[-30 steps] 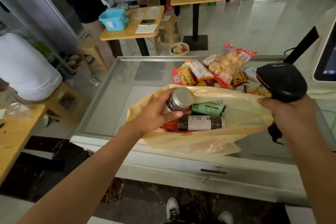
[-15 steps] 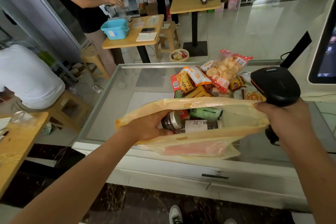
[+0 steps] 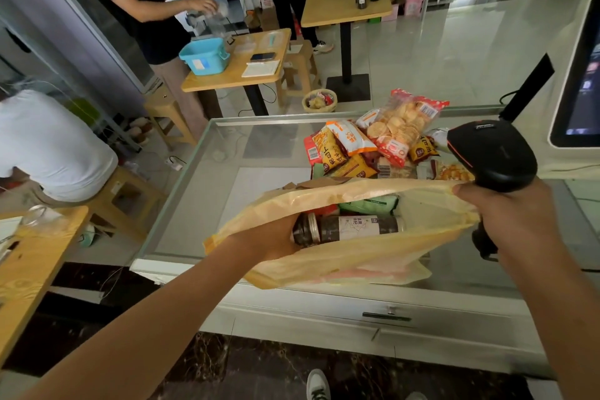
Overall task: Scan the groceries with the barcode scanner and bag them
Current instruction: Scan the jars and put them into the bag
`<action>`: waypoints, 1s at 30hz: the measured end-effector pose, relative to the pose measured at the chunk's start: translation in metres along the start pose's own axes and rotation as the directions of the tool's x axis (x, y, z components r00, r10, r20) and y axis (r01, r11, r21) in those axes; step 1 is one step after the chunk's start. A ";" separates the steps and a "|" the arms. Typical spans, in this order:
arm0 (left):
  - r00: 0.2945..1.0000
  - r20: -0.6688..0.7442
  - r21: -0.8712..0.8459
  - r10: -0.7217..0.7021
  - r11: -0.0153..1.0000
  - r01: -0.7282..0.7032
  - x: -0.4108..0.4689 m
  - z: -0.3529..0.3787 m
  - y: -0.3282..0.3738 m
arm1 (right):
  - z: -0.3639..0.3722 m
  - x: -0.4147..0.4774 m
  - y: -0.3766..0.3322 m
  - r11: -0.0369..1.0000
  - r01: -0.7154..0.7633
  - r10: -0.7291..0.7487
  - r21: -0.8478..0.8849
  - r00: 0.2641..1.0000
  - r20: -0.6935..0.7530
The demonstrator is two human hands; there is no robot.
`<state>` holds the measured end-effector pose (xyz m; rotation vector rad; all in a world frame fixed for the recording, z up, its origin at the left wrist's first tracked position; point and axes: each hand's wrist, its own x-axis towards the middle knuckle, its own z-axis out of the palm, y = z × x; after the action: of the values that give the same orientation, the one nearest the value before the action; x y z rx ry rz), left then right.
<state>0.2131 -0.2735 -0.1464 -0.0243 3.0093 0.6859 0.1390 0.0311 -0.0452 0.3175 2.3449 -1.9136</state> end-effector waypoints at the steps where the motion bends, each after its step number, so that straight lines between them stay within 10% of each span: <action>1: 0.999 -0.035 -0.008 0.015 1.000 -0.015 0.000 0.003 0.005 | 0.000 0.000 0.001 1.000 -0.006 0.006 -0.001 1.000 0.001; 6: 0.981 0.023 0.425 0.191 0.887 -0.182 -0.016 0.012 0.003 | 0.002 0.000 -0.002 1.000 -0.005 0.005 -0.007 1.000 0.009; 12: 0.938 0.339 0.015 0.078 0.996 -0.089 -0.024 -0.025 0.000 | 0.003 0.007 -0.006 1.000 0.000 0.000 -0.014 1.000 0.000; 16: 0.984 -0.099 0.112 0.148 0.984 -0.137 -0.061 -0.072 0.001 | 0.003 0.013 -0.008 1.000 -0.005 0.005 0.005 1.000 -0.007; 18: 0.893 -0.408 0.164 0.188 0.978 -0.131 -0.084 -0.065 0.004 | 0.005 0.015 -0.009 1.000 0.005 -0.005 0.013 1.000 -0.001; 22: 0.623 -0.739 -0.011 -0.255 0.930 0.368 -0.104 -0.028 0.013 | 0.004 0.021 -0.010 0.999 0.021 -0.021 0.050 1.000 -0.008; 26: 0.588 -0.147 -0.699 -0.795 0.504 0.507 -0.074 -0.048 -0.011 | 0.007 0.026 -0.010 0.998 0.014 -0.015 0.064 1.000 0.016; 30: 0.539 -0.107 -0.817 -0.836 0.383 0.432 -0.026 -0.091 -0.027 | 0.016 0.031 -0.020 0.998 -0.007 0.004 0.069 0.999 0.047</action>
<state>0.2351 -0.3373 -0.0752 -1.6239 2.3913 1.8651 0.1039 0.0148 -0.0359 0.2814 2.2503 -1.9811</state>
